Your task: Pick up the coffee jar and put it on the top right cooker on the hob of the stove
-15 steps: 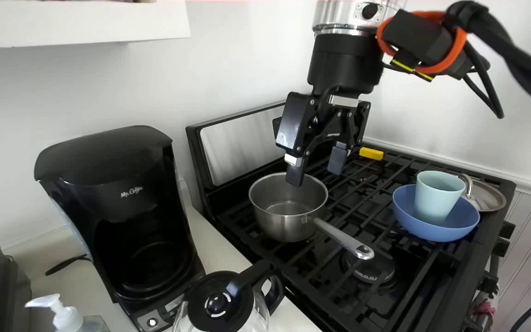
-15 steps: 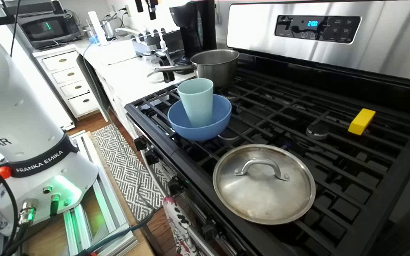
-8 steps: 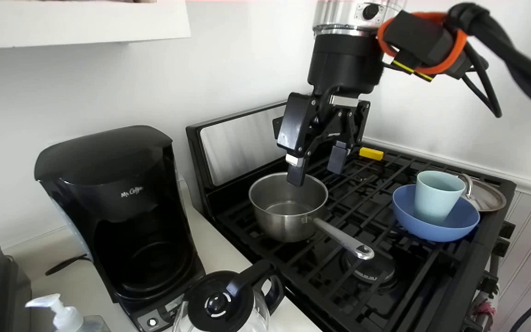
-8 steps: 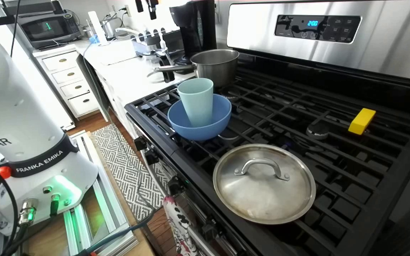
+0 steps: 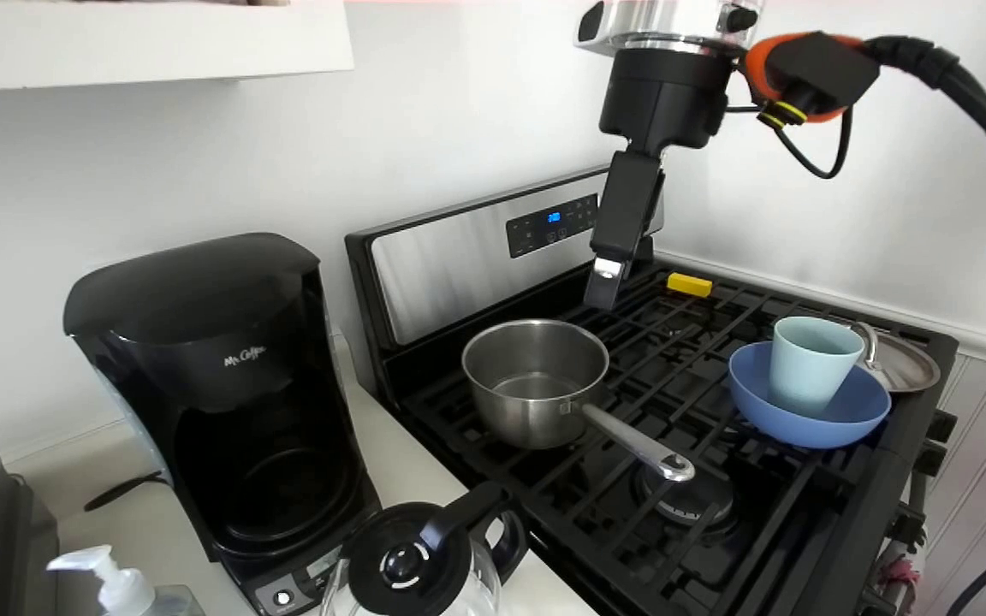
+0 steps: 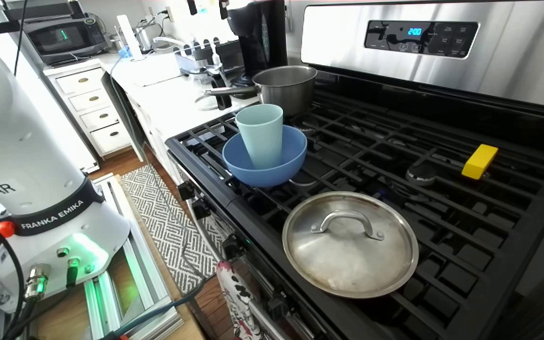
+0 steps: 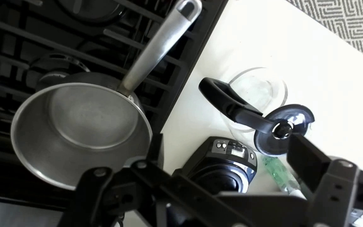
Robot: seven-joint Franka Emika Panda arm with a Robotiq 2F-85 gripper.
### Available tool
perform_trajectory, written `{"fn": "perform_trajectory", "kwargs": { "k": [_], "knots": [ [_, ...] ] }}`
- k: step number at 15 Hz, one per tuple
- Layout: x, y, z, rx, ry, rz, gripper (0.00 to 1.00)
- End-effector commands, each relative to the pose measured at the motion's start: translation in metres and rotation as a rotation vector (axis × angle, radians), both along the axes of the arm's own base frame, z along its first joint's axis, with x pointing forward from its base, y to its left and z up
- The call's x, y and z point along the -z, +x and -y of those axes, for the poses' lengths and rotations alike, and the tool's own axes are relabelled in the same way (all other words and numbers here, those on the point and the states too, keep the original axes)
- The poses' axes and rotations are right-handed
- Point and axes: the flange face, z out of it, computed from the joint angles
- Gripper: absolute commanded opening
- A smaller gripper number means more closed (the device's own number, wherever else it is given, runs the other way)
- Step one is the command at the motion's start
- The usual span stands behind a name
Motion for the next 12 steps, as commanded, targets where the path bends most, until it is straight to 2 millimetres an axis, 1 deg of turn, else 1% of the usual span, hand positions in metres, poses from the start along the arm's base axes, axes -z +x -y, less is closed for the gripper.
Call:
{"fn": "perform_trajectory", "kwargs": {
  "k": [1,3,6,7,9,12],
  "knots": [
    [0.007,0.011,-0.003,-0.196,0.009,0.038,1.00],
    [0.013,0.014,-0.012,-0.307,0.002,0.045,1.00],
    [0.029,0.017,-0.029,-0.474,0.002,0.050,1.00],
    [0.023,0.007,-0.019,-0.385,-0.021,0.038,1.00],
    [0.031,0.010,-0.026,-0.443,-0.021,0.036,1.00],
    [0.032,0.013,-0.028,-0.460,-0.022,0.037,1.00]
  ]
}}
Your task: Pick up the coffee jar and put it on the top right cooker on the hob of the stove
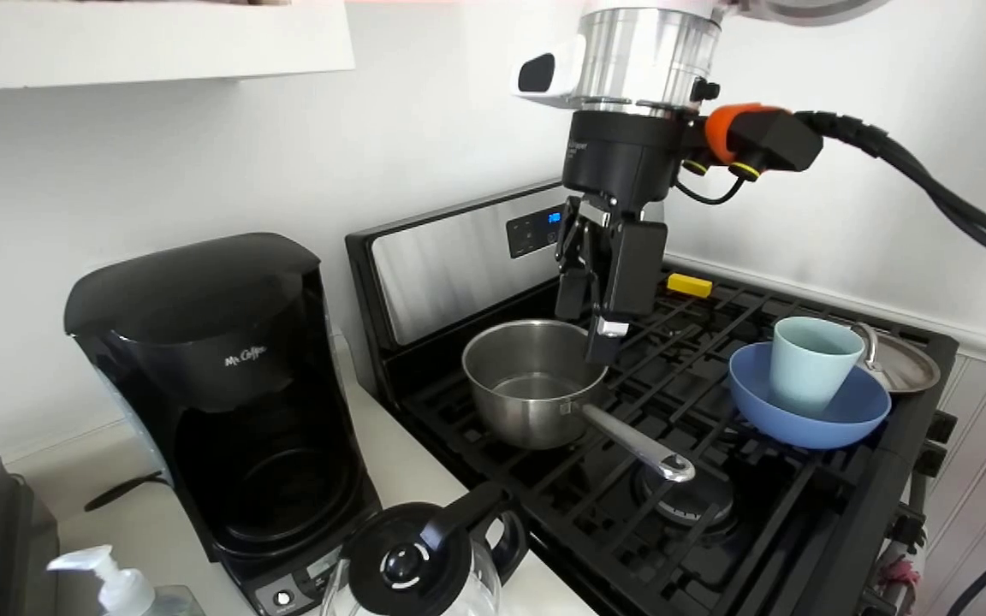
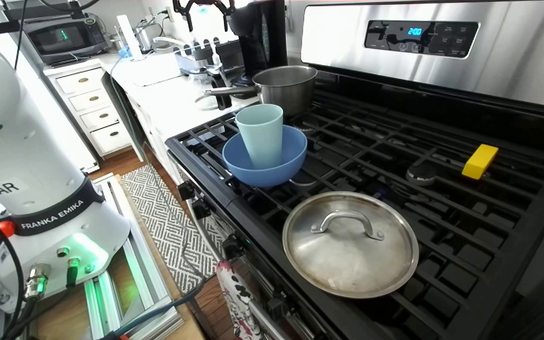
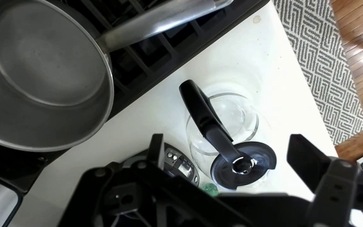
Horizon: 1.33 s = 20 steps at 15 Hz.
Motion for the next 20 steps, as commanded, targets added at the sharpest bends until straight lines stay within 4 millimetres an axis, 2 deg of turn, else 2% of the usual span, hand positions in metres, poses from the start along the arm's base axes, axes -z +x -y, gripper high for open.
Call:
{"fn": "perform_trajectory", "kwargs": {
  "k": [1,7,9,11,15,16,17,20],
  "knots": [
    [0.012,-0.002,-0.010,-0.128,0.014,-0.031,1.00],
    [0.072,-0.011,-0.028,-0.457,0.045,-0.048,1.00],
    [0.093,-0.006,-0.031,-0.556,-0.022,-0.067,1.00],
    [0.106,0.002,-0.036,-0.632,-0.072,-0.079,1.00],
    [0.115,0.018,-0.051,-0.687,-0.112,-0.038,1.00],
    [0.109,0.016,-0.055,-0.694,-0.110,-0.031,1.00],
    [0.116,0.008,-0.049,-0.667,-0.096,-0.054,1.00],
    [0.116,0.016,-0.058,-0.673,-0.110,-0.021,1.00]
  ]
}}
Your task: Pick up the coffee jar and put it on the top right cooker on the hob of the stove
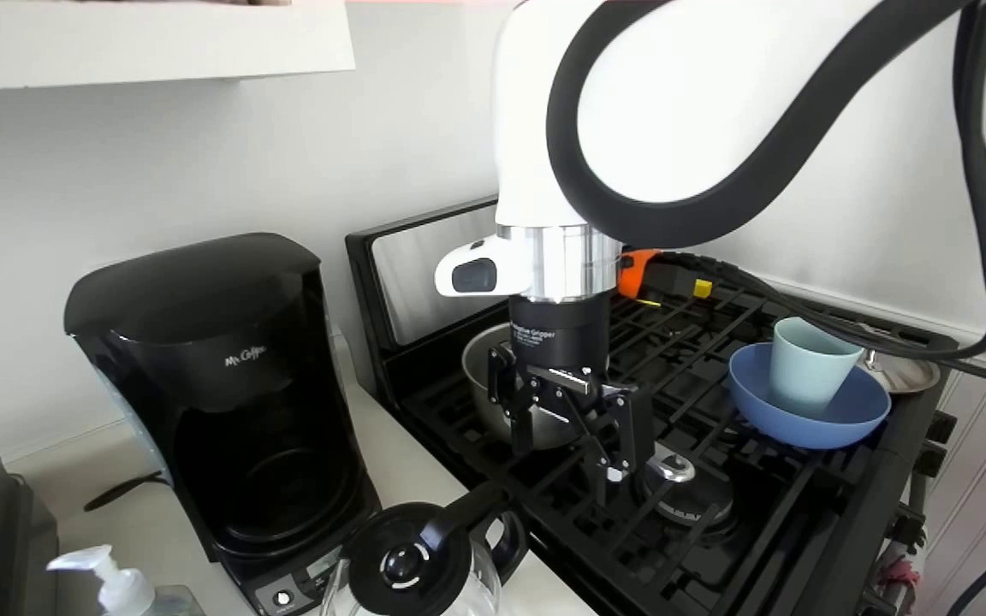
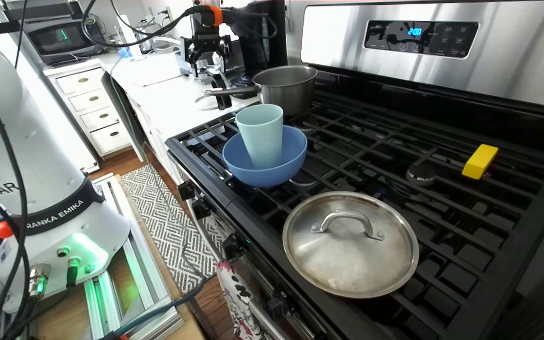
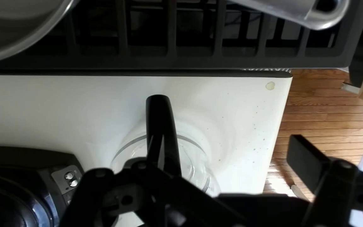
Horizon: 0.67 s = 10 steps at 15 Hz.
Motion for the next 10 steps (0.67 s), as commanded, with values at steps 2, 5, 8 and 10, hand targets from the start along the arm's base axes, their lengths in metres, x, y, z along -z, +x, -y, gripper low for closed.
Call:
{"fn": "perform_trajectory", "kwargs": {
  "k": [2,5,8,10],
  "knots": [
    [0.008,0.011,-0.005,0.025,0.013,0.035,1.00],
    [0.016,0.014,-0.013,0.035,0.024,0.030,1.00],
    [0.022,0.014,-0.026,0.003,0.034,0.024,1.00],
    [0.023,0.015,-0.035,-0.011,0.046,0.024,1.00]
  ]
}}
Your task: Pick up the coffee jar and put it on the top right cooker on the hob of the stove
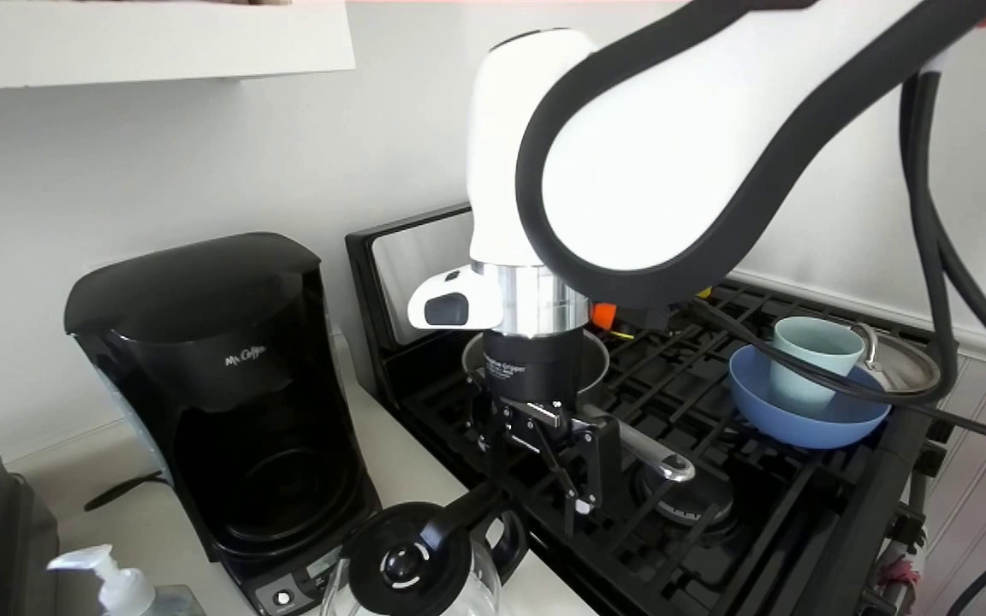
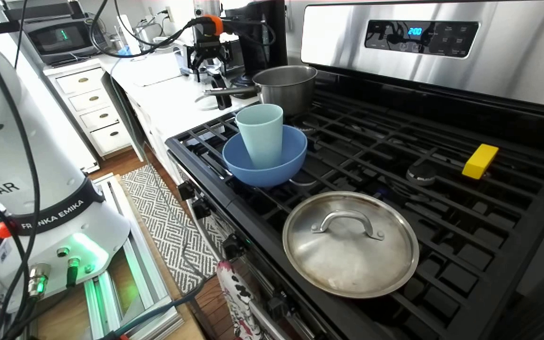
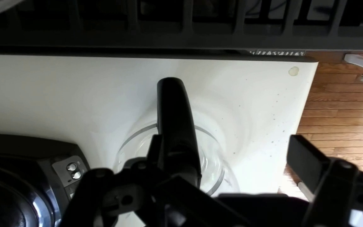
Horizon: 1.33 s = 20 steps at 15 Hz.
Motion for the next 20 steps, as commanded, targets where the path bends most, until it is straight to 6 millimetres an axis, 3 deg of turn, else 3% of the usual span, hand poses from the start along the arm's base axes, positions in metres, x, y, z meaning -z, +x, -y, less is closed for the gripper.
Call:
{"fn": "perform_trajectory", "kwargs": {
  "k": [1,6,9,15,20],
  "knots": [
    [0.003,0.011,-0.015,-0.015,0.023,0.011,1.00],
    [0.012,0.026,-0.014,0.006,0.014,0.029,1.00],
    [0.008,0.022,-0.014,0.026,-0.022,0.043,1.00],
    [0.006,0.031,-0.022,-0.148,0.010,0.063,1.00],
    [0.018,0.043,-0.024,-0.248,0.030,0.061,1.00]
  ]
}}
